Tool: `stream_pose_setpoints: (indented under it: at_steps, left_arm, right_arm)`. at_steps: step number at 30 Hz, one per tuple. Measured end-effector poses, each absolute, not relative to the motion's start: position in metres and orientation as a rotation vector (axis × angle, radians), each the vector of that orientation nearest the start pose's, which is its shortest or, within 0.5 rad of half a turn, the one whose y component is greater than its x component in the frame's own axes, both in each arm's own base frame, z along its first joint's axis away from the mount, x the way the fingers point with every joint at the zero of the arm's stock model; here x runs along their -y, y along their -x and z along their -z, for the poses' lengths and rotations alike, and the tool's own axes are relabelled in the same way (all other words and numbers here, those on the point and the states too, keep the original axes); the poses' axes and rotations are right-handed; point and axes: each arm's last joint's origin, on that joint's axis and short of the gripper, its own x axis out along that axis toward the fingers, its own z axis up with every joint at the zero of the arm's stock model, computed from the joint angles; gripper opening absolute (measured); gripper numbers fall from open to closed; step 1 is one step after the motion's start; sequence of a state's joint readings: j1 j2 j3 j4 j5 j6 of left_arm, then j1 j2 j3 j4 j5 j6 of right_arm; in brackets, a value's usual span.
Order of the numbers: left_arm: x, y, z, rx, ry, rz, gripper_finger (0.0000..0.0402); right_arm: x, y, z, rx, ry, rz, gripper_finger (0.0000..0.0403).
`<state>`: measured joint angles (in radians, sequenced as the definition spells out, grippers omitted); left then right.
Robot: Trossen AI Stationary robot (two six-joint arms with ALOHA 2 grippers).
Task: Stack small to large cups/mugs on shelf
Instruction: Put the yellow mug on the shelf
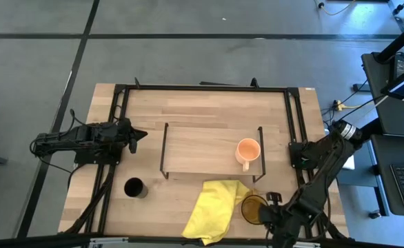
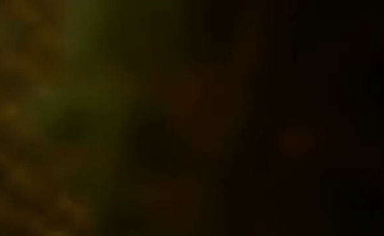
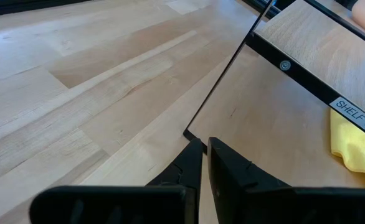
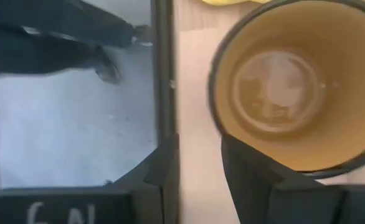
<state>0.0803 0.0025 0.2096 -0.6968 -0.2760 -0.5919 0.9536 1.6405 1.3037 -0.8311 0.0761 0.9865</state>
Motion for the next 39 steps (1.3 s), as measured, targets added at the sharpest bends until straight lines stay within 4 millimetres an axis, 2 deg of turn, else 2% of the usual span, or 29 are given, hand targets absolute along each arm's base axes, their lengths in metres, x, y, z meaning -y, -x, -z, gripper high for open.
stream_pose_setpoints:
  at_steps: [8,21,26,31,35,39]
  left_arm:
    - [-0.013,-0.067,-0.168,-0.371,0.526,-0.482,0.0021]
    - [-0.013,-0.067,-0.168,-0.371,0.526,-0.482,0.0021]
    - [-0.013,-0.067,-0.168,-0.371,0.526,-0.482,0.0021]
    - [-0.013,-0.067,-0.168,-0.371,0.526,-0.482,0.0021]
    - [-0.013,-0.067,-0.168,-0.371,0.526,-0.482,0.0021]
    - [-0.013,-0.067,-0.168,-0.371,0.526,-0.482,0.0021]
  right_arm:
    - [-0.259,-0.197,-0.253,-1.283,-0.138,-0.262,0.012]
    - [-0.26,-0.198,-0.253,-1.304,-0.109,-0.356,0.012]
    - [-0.252,-0.201,-0.251,-1.307,-0.108,-0.26,0.012]
    - [-0.248,-0.207,-0.252,-1.321,-0.255,-0.151,0.0119]
    - [-0.256,-0.218,-0.271,-1.172,-0.214,-0.256,0.0119]
    - [-0.246,-0.226,-0.287,-1.151,-0.063,-0.299,0.0119]
